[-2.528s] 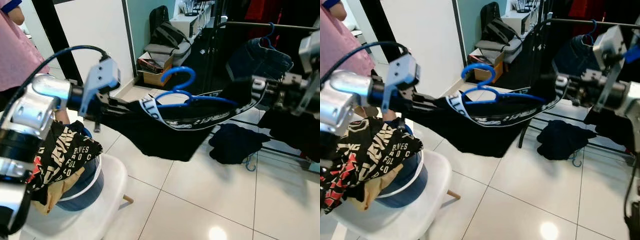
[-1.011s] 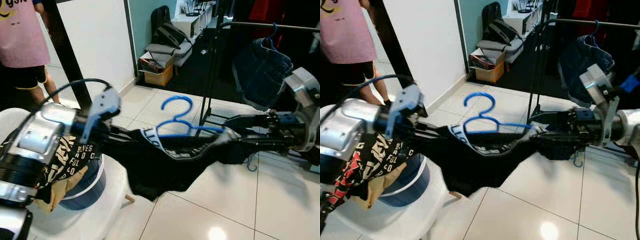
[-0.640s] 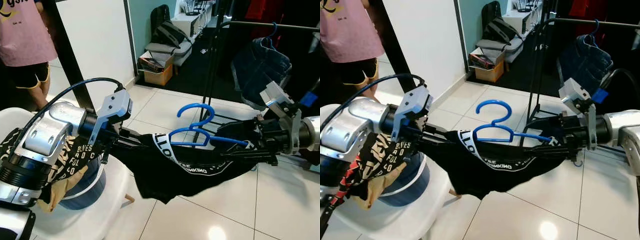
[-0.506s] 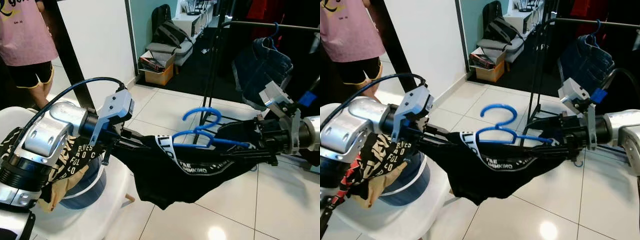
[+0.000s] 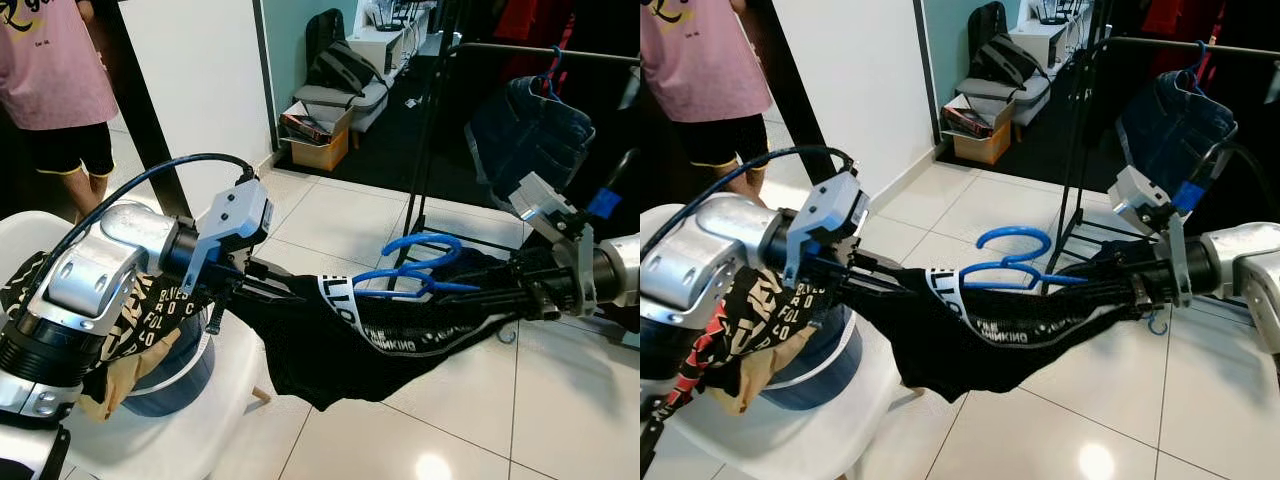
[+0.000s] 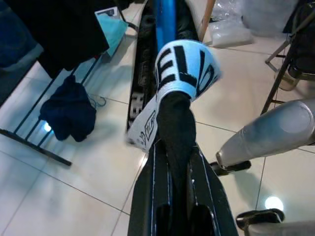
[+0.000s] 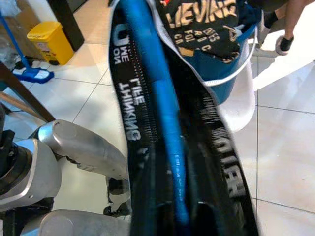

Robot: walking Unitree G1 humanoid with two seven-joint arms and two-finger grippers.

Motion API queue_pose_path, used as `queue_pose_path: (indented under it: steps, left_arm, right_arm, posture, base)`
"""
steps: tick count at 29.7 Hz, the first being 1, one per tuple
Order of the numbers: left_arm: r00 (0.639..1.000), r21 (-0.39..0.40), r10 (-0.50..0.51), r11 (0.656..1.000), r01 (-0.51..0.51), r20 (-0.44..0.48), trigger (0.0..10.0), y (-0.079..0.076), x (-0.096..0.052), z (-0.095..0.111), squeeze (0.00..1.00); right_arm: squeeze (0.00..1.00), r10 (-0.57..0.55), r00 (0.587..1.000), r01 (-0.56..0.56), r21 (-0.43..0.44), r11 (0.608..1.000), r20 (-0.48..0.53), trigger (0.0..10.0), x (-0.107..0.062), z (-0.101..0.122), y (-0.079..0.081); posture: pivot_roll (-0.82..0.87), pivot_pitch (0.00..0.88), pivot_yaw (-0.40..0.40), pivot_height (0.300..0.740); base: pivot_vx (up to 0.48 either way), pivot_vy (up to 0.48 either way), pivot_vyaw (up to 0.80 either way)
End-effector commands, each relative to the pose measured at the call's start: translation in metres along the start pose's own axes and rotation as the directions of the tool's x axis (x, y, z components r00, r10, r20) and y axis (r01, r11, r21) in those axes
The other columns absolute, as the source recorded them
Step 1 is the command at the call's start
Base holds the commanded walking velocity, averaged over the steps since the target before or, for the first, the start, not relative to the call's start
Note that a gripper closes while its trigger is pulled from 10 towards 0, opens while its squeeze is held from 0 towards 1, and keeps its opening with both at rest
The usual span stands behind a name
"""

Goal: Hang hanger

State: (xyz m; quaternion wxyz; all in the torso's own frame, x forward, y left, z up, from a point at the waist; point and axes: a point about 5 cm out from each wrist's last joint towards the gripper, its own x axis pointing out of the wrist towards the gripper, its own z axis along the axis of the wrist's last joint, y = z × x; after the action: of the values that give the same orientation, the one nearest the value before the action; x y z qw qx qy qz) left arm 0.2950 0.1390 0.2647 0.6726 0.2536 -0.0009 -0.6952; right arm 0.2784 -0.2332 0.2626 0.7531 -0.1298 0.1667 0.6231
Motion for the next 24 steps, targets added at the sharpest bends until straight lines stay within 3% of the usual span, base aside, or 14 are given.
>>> queue_pose_path:
  steps: [1, 6, 7, 8, 9, 20, 22, 23, 24]
  left_arm:
    - [0.998, 0.044, -0.045, 0.998, 0.044, 0.038, 10.0, -0.004, 0.002, 0.011, 0.00]
    - [0.998, 0.011, -0.044, 0.999, 0.043, 0.055, 10.0, -0.004, 0.004, 0.012, 0.00]
    - [0.997, -0.009, -0.042, 0.999, 0.043, 0.061, 10.0, -0.003, 0.005, 0.011, 0.16]
    - [0.997, -0.009, -0.042, 0.999, 0.043, 0.061, 10.0, -0.003, 0.005, 0.011, 0.16]
    - [0.995, -0.056, -0.038, 0.997, 0.043, 0.092, 10.0, -0.003, 0.007, 0.011, 1.00]
    - [0.994, -0.093, -0.035, 0.995, 0.045, 0.102, 10.0, -0.006, 0.003, 0.006, 1.00]
    - [0.992, -0.098, 0.105, 0.990, -0.097, 0.074, 10.0, 0.009, -0.022, 0.003, 1.00]
    - [0.992, -0.098, 0.105, 0.990, -0.097, 0.074, 10.0, 0.009, -0.022, 0.003, 1.00]
    - [0.978, -0.104, 0.201, 0.976, -0.194, 0.061, 10.0, 0.017, -0.038, 0.000, 1.00]
  right_arm:
    - [0.00, -0.013, 1.000, 0.013, 0.002, 1.000, -0.015, 0.0, 0.005, -0.001, 0.000]
    - [0.00, -0.025, 1.000, 0.025, 0.000, 1.000, -0.001, 0.0, 0.006, 0.000, -0.001]
    - [0.00, -0.031, 1.000, 0.031, -0.001, 1.000, 0.003, 0.0, 0.006, 0.000, -0.002]
    - [0.00, -0.031, 1.000, 0.031, -0.001, 1.000, 0.003, 0.0, 0.006, 0.000, -0.002]
    - [0.00, -0.043, 0.999, 0.043, 0.001, 0.999, 0.012, 0.0, 0.006, 0.001, -0.003]
    - [0.00, -0.048, 0.999, 0.048, 0.016, 0.999, 0.022, 0.0, 0.007, -0.002, -0.002]
    - [0.00, -0.071, 0.997, 0.071, 0.043, 0.997, 0.004, 0.0, 0.004, -0.010, -0.002]
    - [0.00, -0.071, 0.997, 0.071, 0.043, 0.997, 0.004, 0.0, 0.004, -0.010, -0.002]
    - [0.00, -0.096, 0.995, 0.097, 0.063, 0.993, -0.022, 0.0, 0.002, -0.017, -0.002]
  posture:
    - [-0.10, 0.000, 0.049, 0.740]
    - [-0.10, 0.000, 0.049, 0.740]
    - [-0.10, 0.000, 0.049, 0.740]
    - [-0.10, 0.000, 0.049, 0.740]
    - [-0.10, 0.000, 0.044, 0.740]
    - [-0.11, 0.000, 0.043, 0.740]
    - [-0.11, 0.000, 0.044, 0.740]
    - [-0.11, 0.000, 0.044, 0.740]
    - [-0.11, 0.000, 0.046, 0.740]
  base:
    - [0.000, 0.000, 0.00]
    - [0.000, 0.000, 0.00]
    - [0.000, 0.000, 0.00]
    - [0.000, 0.000, 0.00]
    - [0.000, 0.000, 0.00]
    - [0.000, 0.000, 0.00]
    - [0.000, 0.000, 0.00]
    - [0.000, 0.000, 0.00]
    - [0.000, 0.000, 0.00]
